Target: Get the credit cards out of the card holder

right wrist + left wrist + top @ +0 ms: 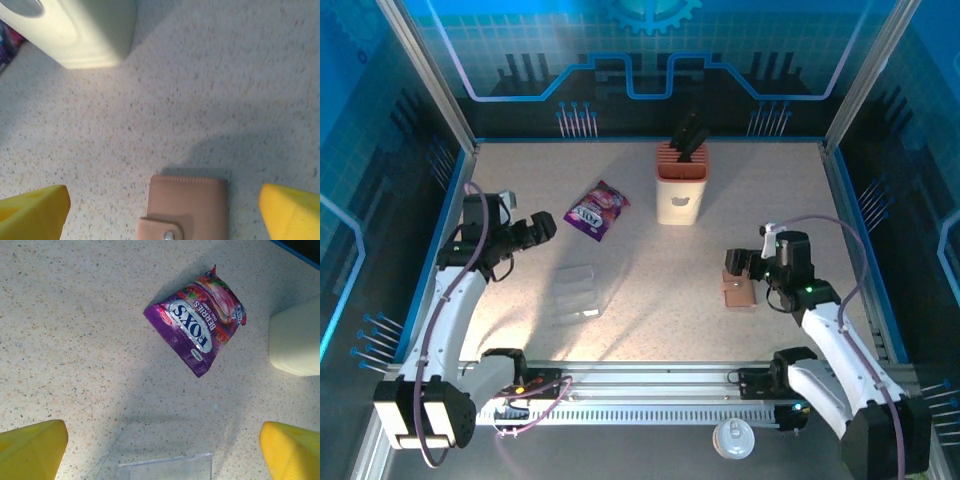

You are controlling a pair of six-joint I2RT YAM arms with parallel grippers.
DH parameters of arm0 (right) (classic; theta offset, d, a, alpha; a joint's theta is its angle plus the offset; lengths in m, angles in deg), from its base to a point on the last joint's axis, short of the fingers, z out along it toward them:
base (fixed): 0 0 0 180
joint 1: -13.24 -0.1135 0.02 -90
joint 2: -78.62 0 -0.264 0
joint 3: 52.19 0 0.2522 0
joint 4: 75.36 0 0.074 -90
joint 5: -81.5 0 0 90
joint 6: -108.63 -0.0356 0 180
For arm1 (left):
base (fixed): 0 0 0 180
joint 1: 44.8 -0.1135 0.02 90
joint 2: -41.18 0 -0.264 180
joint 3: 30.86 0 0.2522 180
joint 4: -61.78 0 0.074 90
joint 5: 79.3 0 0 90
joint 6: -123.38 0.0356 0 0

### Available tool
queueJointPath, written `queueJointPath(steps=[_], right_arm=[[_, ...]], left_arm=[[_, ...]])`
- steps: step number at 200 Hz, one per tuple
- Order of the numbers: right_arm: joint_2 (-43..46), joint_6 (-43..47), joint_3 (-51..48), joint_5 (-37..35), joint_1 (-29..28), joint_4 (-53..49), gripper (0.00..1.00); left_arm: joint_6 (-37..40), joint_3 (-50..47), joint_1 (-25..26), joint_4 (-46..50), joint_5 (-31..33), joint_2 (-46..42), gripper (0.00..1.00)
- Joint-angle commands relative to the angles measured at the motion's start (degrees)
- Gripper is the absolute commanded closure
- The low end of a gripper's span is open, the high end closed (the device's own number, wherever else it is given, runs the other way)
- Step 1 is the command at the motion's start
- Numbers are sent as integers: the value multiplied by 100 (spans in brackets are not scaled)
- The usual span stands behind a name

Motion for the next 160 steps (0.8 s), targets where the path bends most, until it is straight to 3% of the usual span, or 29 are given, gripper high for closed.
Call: queueJointPath(steps=[1, 66, 127, 160], right_arm=[[-337, -405, 309, -21, -99, -570, 3], [-1566, -622, 825, -21, -272, -1309, 7], [-1981, -579, 1004, 2, -557, -1403, 6], [-2093, -570, 1056, 40, -668, -1380, 6]], left_arm=[[178, -98, -58, 142, -167, 82, 1], [170, -49, -58, 140, -253, 273, 1], [182, 64, 70, 576, -73, 467, 1], [-350, 61, 406, 986, 188, 430, 2]])
